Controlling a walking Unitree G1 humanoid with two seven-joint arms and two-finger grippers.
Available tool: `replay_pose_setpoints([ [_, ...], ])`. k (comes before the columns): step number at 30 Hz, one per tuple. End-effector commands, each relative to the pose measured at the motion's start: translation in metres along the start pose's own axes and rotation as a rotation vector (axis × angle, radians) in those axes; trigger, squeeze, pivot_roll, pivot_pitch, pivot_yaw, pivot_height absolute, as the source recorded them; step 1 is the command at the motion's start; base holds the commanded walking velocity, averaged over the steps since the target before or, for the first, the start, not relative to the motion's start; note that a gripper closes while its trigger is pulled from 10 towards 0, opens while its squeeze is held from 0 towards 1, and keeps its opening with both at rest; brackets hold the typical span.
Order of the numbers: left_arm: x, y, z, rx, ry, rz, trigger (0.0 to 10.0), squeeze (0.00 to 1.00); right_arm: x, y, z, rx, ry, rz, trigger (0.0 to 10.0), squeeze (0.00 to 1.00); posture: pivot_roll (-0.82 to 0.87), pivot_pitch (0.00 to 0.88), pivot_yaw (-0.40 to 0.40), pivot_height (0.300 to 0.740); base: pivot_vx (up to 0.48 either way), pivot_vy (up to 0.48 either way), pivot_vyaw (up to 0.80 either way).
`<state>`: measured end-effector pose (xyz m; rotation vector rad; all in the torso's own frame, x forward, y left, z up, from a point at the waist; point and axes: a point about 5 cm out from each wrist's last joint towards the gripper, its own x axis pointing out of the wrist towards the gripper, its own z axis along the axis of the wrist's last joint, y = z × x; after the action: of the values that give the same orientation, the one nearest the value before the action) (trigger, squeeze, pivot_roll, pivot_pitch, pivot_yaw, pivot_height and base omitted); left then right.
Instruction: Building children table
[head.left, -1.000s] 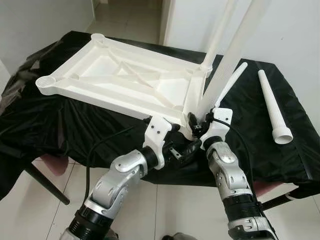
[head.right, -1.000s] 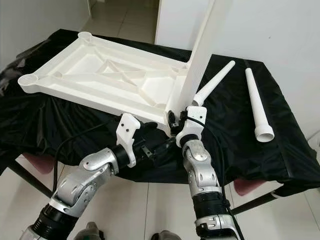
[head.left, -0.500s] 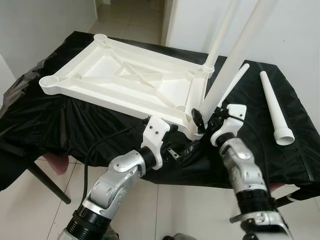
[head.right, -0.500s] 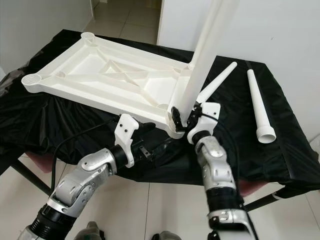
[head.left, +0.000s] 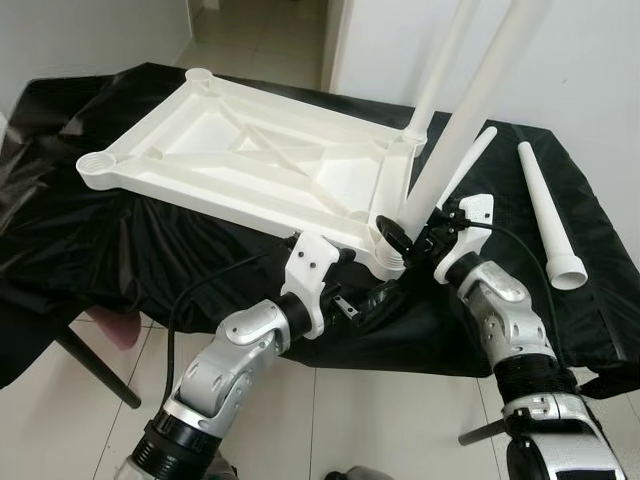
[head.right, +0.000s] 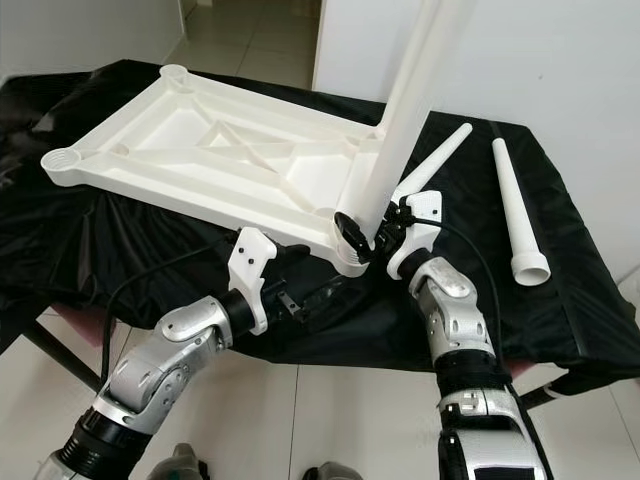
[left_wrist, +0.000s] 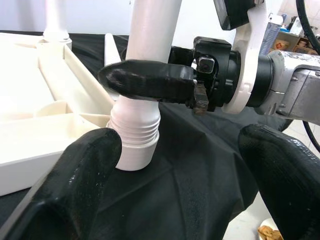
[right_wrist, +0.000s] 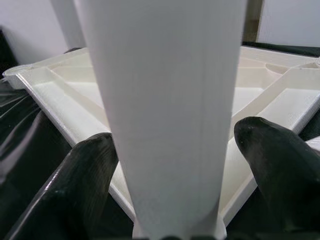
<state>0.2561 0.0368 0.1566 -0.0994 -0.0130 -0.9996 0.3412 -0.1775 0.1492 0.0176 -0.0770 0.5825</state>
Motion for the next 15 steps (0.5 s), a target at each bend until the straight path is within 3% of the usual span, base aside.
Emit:
replay_pose_setpoints([
  [1,0.000,-0.002,0.002,0.009,0.001,-0.040,10.0,0.00,-0.001,-0.001,-0.002,-0.003,0.008,0.014,10.0,0.00,0.07,0.030,-0.088,0.740,0.000,0.000,0.00],
  [7,-0.001,-0.001,0.002,0.013,0.002,-0.038,10.0,0.00,0.008,-0.010,-0.003,-0.003,0.049,0.089,10.0,0.00,0.08,0.028,-0.082,0.740,0.000,0.000,0.00],
  [15,-0.001,-0.002,0.004,0.016,0.003,-0.039,10.0,0.00,0.022,-0.009,-0.004,-0.004,0.064,0.103,10.0,0.00,0.09,0.027,-0.079,0.740,0.000,0.000,0.00],
])
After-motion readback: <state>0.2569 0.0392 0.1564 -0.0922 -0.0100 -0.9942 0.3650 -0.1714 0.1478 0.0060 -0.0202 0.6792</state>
